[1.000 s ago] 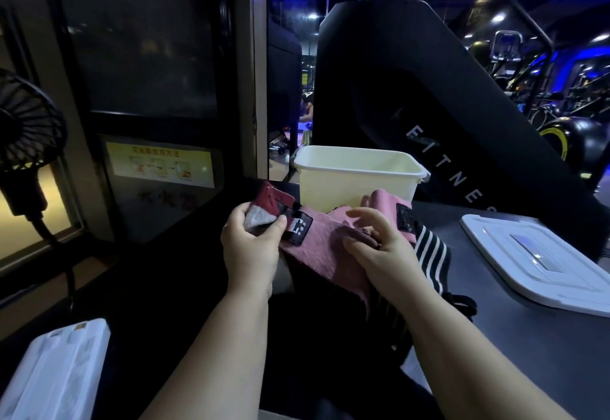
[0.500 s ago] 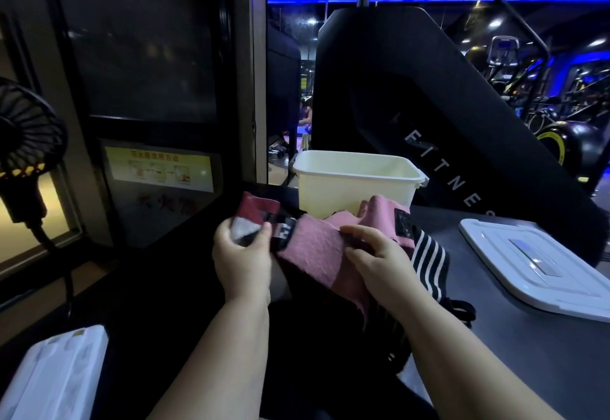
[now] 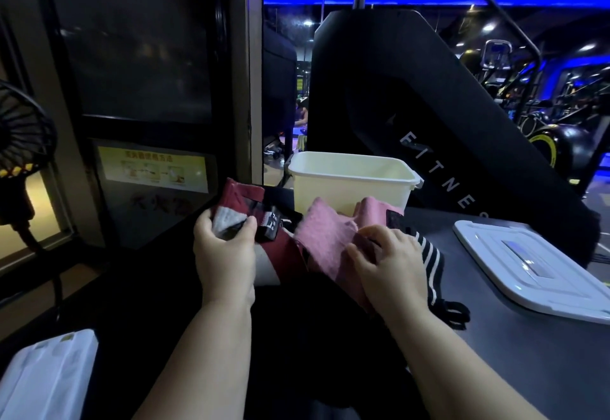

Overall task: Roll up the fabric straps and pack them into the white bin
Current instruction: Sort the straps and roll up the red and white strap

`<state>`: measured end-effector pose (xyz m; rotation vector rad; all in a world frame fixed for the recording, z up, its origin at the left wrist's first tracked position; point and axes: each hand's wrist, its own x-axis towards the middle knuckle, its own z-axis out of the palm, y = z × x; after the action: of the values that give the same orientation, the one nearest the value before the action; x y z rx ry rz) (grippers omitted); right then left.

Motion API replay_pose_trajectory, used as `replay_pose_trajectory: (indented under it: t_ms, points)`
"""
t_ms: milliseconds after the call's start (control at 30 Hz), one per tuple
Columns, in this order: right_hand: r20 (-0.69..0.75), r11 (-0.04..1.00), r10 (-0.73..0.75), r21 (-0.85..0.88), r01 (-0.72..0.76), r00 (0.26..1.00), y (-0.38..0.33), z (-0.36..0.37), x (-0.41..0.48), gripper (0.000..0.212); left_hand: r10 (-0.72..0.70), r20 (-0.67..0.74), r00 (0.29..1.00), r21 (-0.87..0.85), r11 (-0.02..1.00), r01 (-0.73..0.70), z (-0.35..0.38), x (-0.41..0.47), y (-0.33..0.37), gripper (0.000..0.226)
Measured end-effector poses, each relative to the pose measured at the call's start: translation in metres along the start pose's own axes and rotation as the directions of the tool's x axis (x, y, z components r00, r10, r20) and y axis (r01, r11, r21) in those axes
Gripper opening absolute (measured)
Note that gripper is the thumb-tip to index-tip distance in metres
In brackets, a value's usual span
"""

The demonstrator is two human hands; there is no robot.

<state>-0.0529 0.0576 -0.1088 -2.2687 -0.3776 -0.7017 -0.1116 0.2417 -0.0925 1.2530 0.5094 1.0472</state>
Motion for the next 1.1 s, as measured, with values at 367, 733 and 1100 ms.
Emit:
replay_pose_trajectory:
  t_ms: [367,733,1100]
  points:
    - [0.084,0.83,-0.183,0.547,0.108,0.979,-0.023,-0.009,-0.004,0.031,-0.073,0.451,0.89,0.133,0.991,0.014,-0.007,-0.016,0.025,0.073]
    - [0.41,0.83,-0.136,0.544,-0.122,0.902,-0.029,-0.034,0.007,0.055,-0.023,0.694,0.72,0.266,0.937,-0.227,-0.003,-0.023,0.022,0.061]
    - [0.317,0.822,-0.111,0.562,-0.093,0.942,-0.018,-0.037,0.014,0.032,0.076,0.588,0.805,0.391,0.845,-0.365,0.0,-0.022,0.009,0.043]
